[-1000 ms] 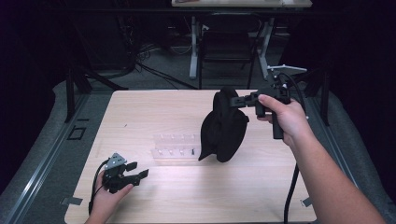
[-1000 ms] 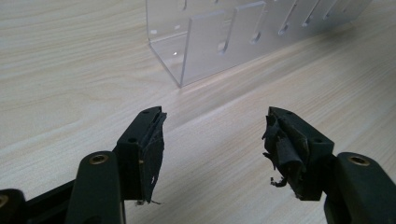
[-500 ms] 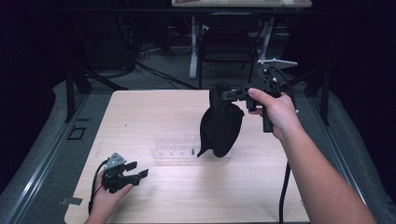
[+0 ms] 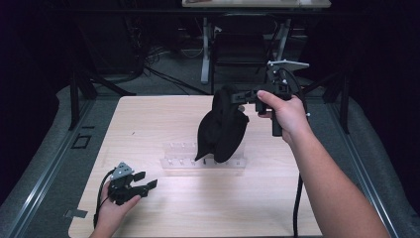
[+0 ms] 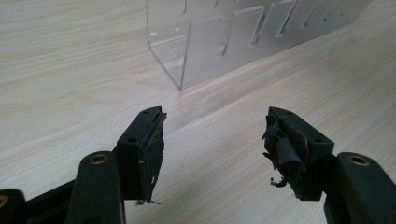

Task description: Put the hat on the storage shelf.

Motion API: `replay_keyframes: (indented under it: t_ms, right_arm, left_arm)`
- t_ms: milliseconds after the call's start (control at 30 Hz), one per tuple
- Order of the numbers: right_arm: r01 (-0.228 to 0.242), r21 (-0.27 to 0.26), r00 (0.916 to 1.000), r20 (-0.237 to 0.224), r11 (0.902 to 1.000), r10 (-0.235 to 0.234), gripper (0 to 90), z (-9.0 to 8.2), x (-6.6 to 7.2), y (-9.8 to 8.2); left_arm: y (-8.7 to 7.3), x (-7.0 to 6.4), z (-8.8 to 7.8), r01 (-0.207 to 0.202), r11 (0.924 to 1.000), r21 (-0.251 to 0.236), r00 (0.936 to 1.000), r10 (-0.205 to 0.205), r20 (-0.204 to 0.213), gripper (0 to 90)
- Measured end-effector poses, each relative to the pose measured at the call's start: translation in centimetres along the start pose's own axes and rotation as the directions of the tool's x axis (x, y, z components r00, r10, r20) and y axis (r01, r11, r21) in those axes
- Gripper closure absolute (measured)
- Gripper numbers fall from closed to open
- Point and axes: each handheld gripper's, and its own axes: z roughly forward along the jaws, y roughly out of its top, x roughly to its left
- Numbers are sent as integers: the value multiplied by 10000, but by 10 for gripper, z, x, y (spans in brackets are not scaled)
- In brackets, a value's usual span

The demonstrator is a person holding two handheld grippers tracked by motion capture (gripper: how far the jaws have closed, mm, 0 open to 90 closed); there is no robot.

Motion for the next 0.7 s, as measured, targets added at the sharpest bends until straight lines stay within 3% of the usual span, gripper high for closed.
replay_keyframes:
  t_ms: [267,700]
  right_arm:
    - [-93,-116,9999,88,9999,94,884,-3,-6,0]
    - [56,-10,9996,276,10000,-55,883,-4,-4,-2]
  left_arm:
    - [0,0,1,31,10000,-14,10000,-31,4,380]
    - [0,-1,1,-3,10000,11,10000,3,-4,380]
